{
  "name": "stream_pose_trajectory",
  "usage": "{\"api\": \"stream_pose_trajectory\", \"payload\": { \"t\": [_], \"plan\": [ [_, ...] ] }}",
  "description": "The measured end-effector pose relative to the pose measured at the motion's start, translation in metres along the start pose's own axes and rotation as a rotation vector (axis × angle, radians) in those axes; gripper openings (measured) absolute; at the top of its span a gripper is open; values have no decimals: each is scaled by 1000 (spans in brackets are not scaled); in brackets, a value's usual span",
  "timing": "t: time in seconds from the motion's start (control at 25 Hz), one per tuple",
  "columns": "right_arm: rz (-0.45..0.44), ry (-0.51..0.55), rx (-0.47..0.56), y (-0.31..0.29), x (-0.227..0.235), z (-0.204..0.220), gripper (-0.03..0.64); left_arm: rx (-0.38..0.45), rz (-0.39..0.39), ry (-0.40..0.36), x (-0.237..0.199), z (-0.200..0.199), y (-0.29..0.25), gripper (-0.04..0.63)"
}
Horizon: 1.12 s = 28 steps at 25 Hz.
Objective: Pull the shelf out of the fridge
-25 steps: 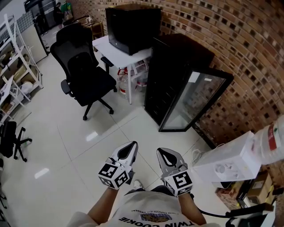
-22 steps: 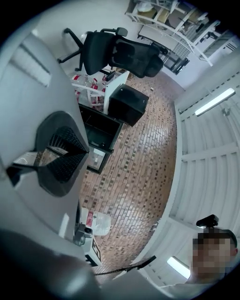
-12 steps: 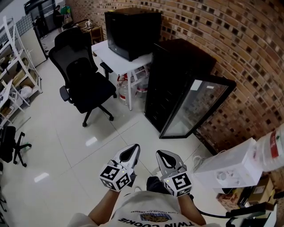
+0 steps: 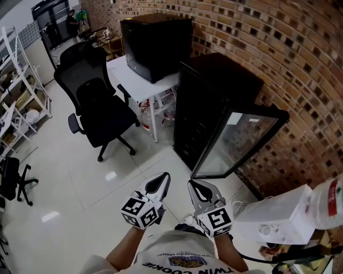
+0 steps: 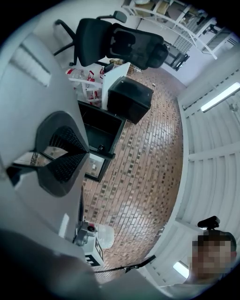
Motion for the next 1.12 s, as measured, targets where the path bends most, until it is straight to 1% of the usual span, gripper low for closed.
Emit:
{"api": "stream_pose_trajectory", "payload": {
  "t": [0.2,0.4,0.6,0.8,0.96,1.12],
  "plan": [
    [-6,3,9,-1,51,-8,5,-16,0,26,10,1,-50,0],
    [-20,7,19,0,90,-9,5,-34,-15,42,17,7,-88,0],
    [-26,22,11,-8,117,-9,5,-30,-19,55,18,4,-116,0],
    [-57,35,9,-25,128,-11,5,-39,-12,88,5,7,-143,0],
    [-51,52,4,-43,139,-18,5,-49,30,139,-10,12,-173,0],
    [-5,65,-14,-69,161,-21,5,-65,102,205,-29,11,-213,0]
  ]
}}
Point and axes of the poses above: the fingertips, and each gripper's own axes: y backward along the fingers, x to its right, z out of its underside, the point moved 2 cm from there along y, backward along the fingers, and after that the axes turned 9 degrees about -z, right-handed, at the moved point
